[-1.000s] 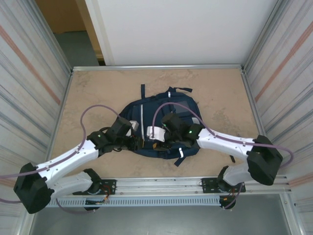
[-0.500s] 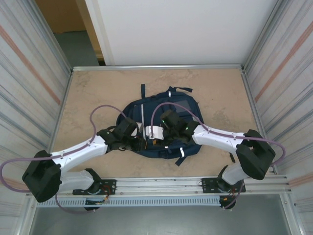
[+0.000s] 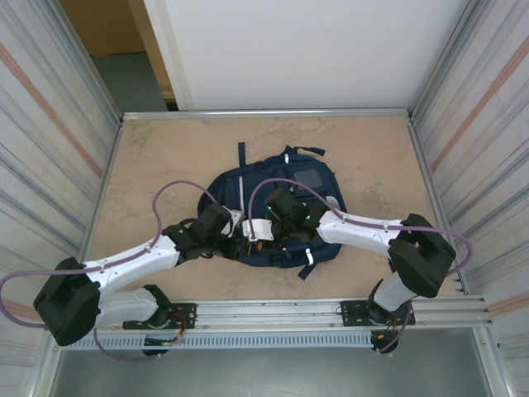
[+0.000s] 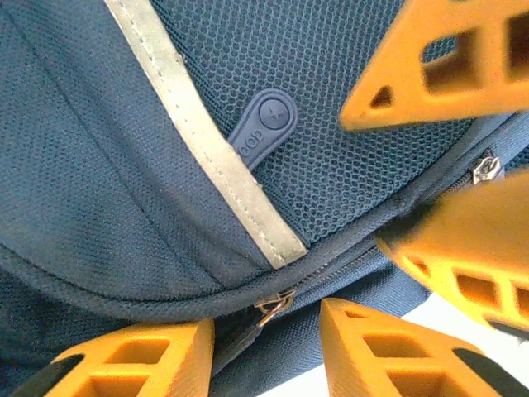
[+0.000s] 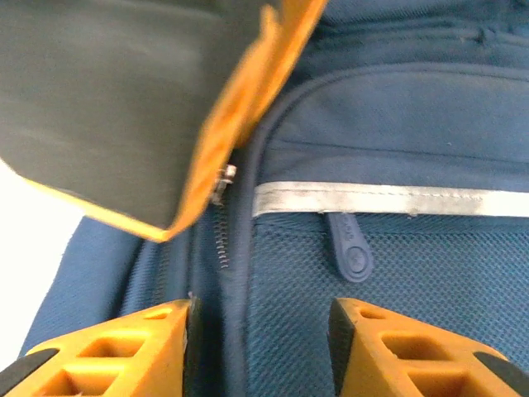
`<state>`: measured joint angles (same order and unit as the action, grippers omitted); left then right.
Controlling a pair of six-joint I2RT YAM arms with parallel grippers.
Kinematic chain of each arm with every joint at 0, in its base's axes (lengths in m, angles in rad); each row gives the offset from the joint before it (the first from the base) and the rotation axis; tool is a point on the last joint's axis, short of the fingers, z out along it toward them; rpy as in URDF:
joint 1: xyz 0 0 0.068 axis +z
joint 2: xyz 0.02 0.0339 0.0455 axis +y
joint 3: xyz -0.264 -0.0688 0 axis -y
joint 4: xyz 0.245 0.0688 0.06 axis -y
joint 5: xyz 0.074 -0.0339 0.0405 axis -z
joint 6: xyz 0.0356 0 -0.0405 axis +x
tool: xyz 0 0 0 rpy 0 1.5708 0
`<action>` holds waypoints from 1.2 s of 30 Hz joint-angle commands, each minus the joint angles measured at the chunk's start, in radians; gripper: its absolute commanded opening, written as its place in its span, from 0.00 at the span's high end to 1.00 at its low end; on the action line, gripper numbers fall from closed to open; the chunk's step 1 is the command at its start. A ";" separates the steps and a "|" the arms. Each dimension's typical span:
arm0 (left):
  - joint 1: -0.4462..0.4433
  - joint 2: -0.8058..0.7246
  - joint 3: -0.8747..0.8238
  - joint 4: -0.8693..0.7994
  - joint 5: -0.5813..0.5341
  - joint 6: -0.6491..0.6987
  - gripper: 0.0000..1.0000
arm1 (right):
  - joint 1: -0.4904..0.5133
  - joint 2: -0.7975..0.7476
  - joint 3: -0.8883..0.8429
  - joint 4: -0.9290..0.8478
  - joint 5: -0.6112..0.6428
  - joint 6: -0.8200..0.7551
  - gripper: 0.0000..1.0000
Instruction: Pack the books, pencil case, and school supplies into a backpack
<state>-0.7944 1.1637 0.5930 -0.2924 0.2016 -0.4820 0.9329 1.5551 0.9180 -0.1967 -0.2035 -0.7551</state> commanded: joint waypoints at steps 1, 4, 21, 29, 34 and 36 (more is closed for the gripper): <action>-0.008 0.006 -0.010 0.000 -0.020 0.043 0.62 | 0.021 0.041 0.009 0.063 0.137 0.027 0.73; -0.008 0.014 -0.007 -0.002 -0.019 0.052 0.63 | 0.022 0.048 0.022 0.066 0.109 0.033 0.92; 0.052 0.041 0.010 0.136 0.071 0.124 0.93 | -0.055 -0.143 -0.047 0.104 -0.088 -0.011 1.00; 0.088 -0.061 0.001 0.041 -0.095 0.081 1.00 | -0.096 -0.191 -0.032 -0.056 -0.103 -0.121 1.00; 0.261 -0.104 -0.038 0.016 -0.113 0.015 1.00 | -0.136 -0.203 -0.035 -0.086 -0.039 -0.157 1.00; 0.277 -0.095 -0.023 -0.006 -0.158 0.014 1.00 | -0.143 -0.197 -0.035 -0.072 -0.034 -0.159 1.00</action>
<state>-0.5701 1.0752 0.5842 -0.2111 0.2169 -0.4248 0.8127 1.3903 0.8623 -0.1860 -0.2630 -0.8722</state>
